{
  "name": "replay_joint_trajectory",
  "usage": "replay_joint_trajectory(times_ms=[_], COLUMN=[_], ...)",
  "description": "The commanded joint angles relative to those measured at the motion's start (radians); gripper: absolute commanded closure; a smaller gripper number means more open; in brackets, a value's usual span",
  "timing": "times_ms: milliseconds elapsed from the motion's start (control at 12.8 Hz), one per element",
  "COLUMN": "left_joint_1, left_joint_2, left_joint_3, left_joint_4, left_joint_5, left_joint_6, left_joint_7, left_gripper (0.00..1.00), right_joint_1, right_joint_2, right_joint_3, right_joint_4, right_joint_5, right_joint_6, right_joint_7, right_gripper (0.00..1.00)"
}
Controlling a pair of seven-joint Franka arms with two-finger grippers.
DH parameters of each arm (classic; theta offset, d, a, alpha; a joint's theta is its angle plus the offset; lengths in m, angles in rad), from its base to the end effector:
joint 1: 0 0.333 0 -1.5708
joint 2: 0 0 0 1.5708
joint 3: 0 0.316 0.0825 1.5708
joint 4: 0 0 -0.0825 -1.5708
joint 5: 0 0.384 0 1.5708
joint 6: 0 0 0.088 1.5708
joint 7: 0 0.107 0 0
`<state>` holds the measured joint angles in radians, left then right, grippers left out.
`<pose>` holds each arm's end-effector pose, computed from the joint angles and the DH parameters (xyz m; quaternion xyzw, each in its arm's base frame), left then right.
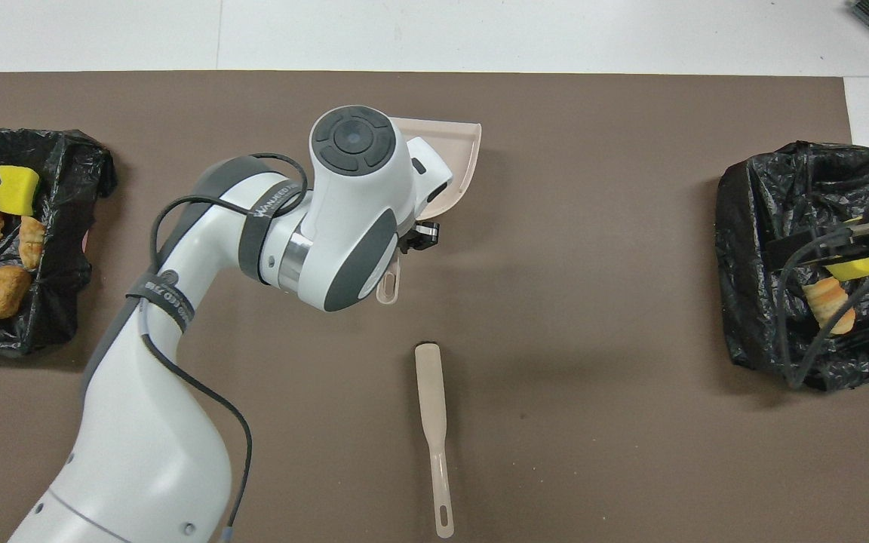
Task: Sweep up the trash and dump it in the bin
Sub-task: 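Bring the empty dustpan back and lower it onto the table with the left gripper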
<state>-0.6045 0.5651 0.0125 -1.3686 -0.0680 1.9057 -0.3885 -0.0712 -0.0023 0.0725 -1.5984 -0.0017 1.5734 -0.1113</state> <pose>0.5873 -0.4029 0.3872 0.9954 -0.0909 -0.0258 0.0186 0.5533 0.0006 0.6130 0.9984 0.0563 -0.0114 0.0003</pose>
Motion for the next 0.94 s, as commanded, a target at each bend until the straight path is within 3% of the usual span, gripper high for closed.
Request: replay_joint_trajectory(times_ms=[0, 701, 857], left_joint_1=[-0.038, -0.081, -0.08], left_joint_2=[0.067, 0.049, 0.049], left_joint_3=[0.015, 0.015, 0.021], left_joint_4=[0.079, 0.0, -0.001], left_joint_5=[-0.013, -0.007, -0.007], left_joint_6=[-0.014, -0.014, -0.016], left_joint_7=[-0.023, -0.026, -0.027], left_gripper=[1.0, 0.97, 0.68], right_joint_1=[-0.005, -0.007, -0.005], right_joint_2=[-0.002, -0.002, -0.002], right_joint_3=[0.006, 0.006, 0.006], right_joint_4=[0.002, 0.002, 0.002], right_joint_5=[-0.003, -0.003, -0.003], right_joint_6=[0.01, 0.01, 0.011], right_joint_7=[0.015, 0.015, 0.015], right_gripper=[0.0, 0.0, 0.0])
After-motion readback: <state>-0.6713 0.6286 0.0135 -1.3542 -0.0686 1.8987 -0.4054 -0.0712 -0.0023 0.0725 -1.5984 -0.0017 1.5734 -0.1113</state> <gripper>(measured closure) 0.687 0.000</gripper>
